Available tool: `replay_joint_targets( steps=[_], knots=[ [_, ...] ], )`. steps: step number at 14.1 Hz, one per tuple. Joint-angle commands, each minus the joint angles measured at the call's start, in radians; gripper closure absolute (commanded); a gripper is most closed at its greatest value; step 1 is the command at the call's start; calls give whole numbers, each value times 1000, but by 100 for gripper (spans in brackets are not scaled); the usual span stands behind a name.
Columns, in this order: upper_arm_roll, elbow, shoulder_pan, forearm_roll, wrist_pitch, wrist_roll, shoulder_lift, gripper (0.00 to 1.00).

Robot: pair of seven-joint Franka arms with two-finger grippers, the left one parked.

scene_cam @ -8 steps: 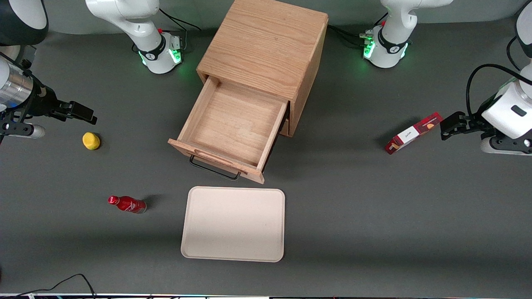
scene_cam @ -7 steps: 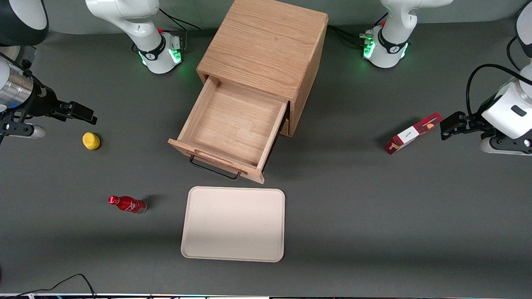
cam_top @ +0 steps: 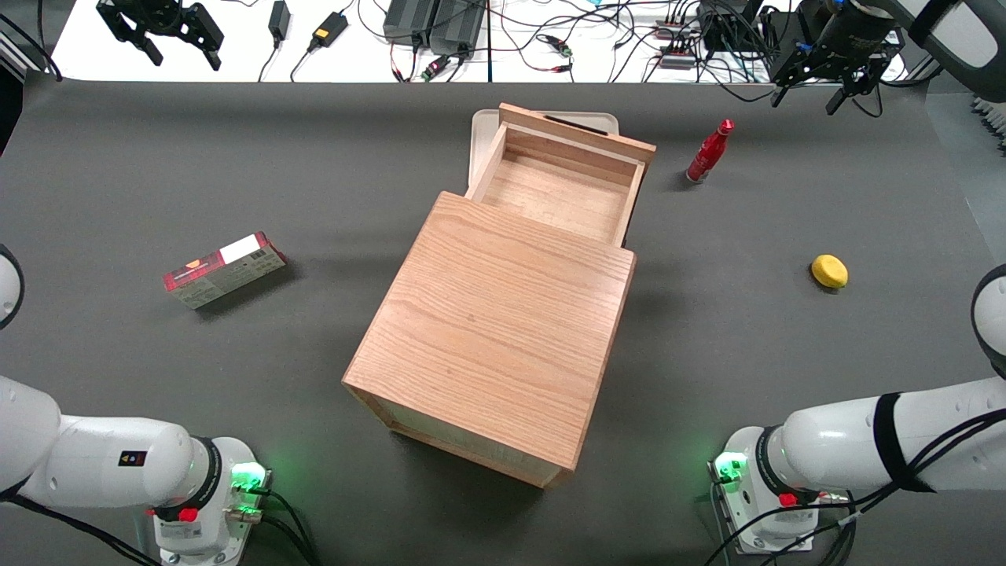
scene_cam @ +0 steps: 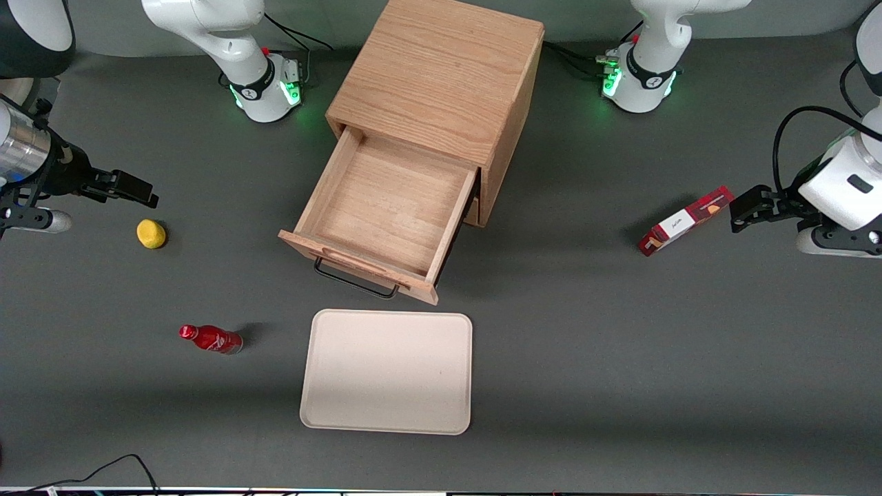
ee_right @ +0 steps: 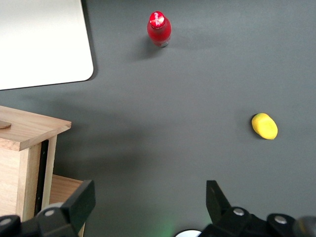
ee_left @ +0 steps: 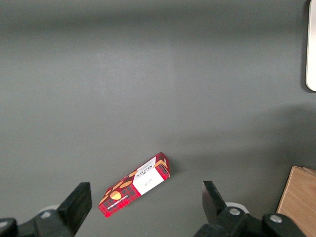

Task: Close top drawer

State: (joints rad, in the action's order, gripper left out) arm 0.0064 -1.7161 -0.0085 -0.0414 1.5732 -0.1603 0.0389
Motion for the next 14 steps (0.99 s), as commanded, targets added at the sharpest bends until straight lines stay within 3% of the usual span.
replay_joint_targets(
  steps=[1,9,14],
  knots=[
    [0,59,-1,12,-24,21,-16,0],
    [13,113,12,-3,-32,39,-69,0],
    [98,321,13,-2,-58,276,-212,0]
  ],
)
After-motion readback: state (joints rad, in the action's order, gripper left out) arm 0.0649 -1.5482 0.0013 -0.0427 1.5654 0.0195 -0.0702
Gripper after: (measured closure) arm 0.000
